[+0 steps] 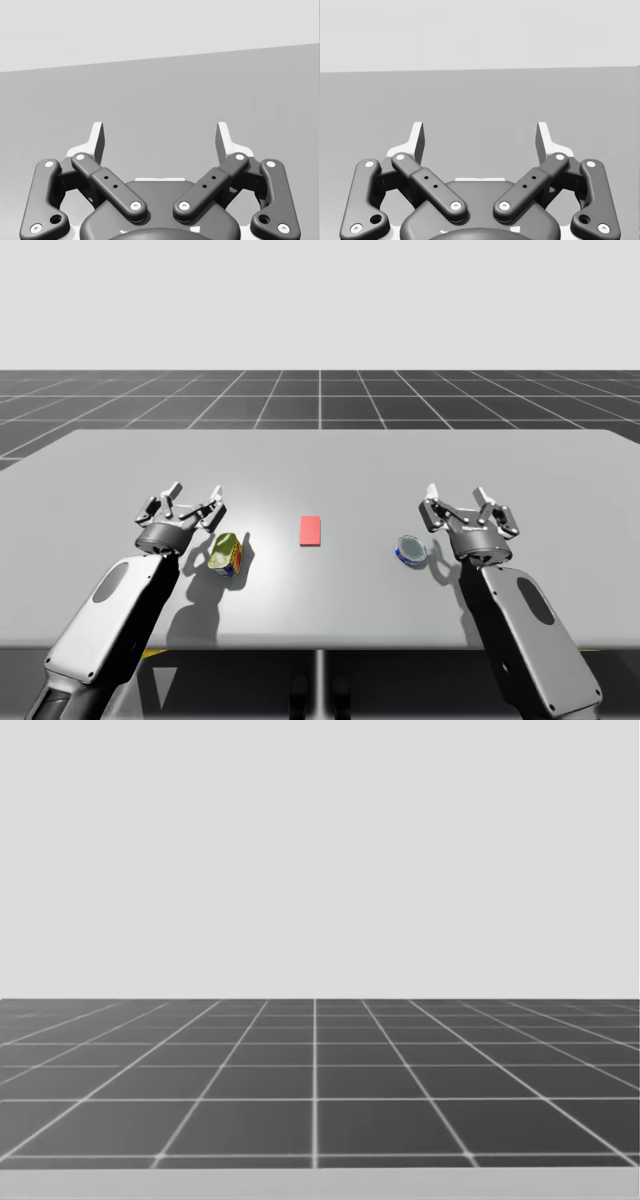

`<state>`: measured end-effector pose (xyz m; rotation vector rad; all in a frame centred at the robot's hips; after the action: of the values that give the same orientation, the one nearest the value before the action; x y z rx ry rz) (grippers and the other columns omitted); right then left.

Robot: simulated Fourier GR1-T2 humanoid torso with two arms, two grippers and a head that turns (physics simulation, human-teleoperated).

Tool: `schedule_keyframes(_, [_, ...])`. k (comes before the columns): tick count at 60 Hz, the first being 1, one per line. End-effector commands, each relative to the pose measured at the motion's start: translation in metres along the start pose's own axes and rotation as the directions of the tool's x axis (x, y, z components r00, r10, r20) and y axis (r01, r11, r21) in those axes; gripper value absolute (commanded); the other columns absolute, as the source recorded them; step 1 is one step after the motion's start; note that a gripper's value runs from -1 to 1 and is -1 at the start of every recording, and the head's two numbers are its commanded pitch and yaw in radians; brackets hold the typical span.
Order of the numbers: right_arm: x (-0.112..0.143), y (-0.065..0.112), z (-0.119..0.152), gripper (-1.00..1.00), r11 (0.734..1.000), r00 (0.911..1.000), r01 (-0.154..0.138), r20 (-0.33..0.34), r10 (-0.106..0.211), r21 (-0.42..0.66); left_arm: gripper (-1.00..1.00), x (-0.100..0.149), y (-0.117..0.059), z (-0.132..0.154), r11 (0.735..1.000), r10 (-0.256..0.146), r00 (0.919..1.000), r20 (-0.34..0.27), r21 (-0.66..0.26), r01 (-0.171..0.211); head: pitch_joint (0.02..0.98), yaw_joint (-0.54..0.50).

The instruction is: Look at the card. If it is red, pick the object on the left. If it is green, pick the object on the right.

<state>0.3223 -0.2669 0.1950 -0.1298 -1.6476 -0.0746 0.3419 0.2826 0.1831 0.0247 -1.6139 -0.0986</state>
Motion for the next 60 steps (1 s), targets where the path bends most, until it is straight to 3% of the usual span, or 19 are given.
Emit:
schedule_keyframes(1, [-0.0013,0.0000,0.0008,-1.00,0.999,0.9995,0.025,0.021,-0.025,-0.033,-1.00,0.0002,0.0004,-0.0005,1.000,0.000,1.0000,0.004,-0.001,0.000,0.063,-0.01])
schedule_keyframes(3, [-0.0003,-0.0006,0.0001,-1.00,0.999,0.9999,0.007,0.014,-0.007,-0.031,-1.00,0.0002,0.0005,-0.0006,1.000,0.000,1.0000,0.004,-0.001,0.000,0.063,-0.01])
schedule_keyframes(7, [0.0014,-0.0018,-0.0009,-1.00,1.000,0.9998,0.018,-0.001,-0.018,-0.021,-1.00,0.0002,0.0004,-0.0004,1.000,0.001,1.0000,0.005,-0.002,-0.001,0.066,-0.01])
schedule_keyframes(10, [0.0020,-0.0027,-0.0013,-1.00,1.000,0.9996,0.006,-0.028,-0.006,0.000,-1.00,0.0004,0.0000,-0.0001,1.000,0.001,1.0000,0.006,-0.002,-0.001,0.071,-0.01])
schedule_keyframes(22, [0.0022,-0.0025,-0.0017,-1.00,1.000,0.9998,0.001,-0.019,-0.001,-0.006,-1.00,0.0002,-0.0004,0.0001,1.000,0.001,1.0000,0.007,-0.004,-0.001,0.161,0.00])
schedule_keyframes(38, [0.0018,-0.0025,-0.0029,-1.00,1.000,0.9997,-0.006,-0.022,0.006,-0.011,-1.00,0.0013,0.0002,-0.0004,1.000,-0.002,0.9999,0.012,-0.006,0.002,0.484,0.00])
schedule_keyframes(60, [0.0018,-0.0011,-0.0026,-1.00,1.000,0.9996,-0.016,-0.023,0.016,-0.003,-1.00,0.0033,-0.0007,-0.0003,1.000,0.001,0.9995,0.030,-0.022,0.000,0.801,0.04])
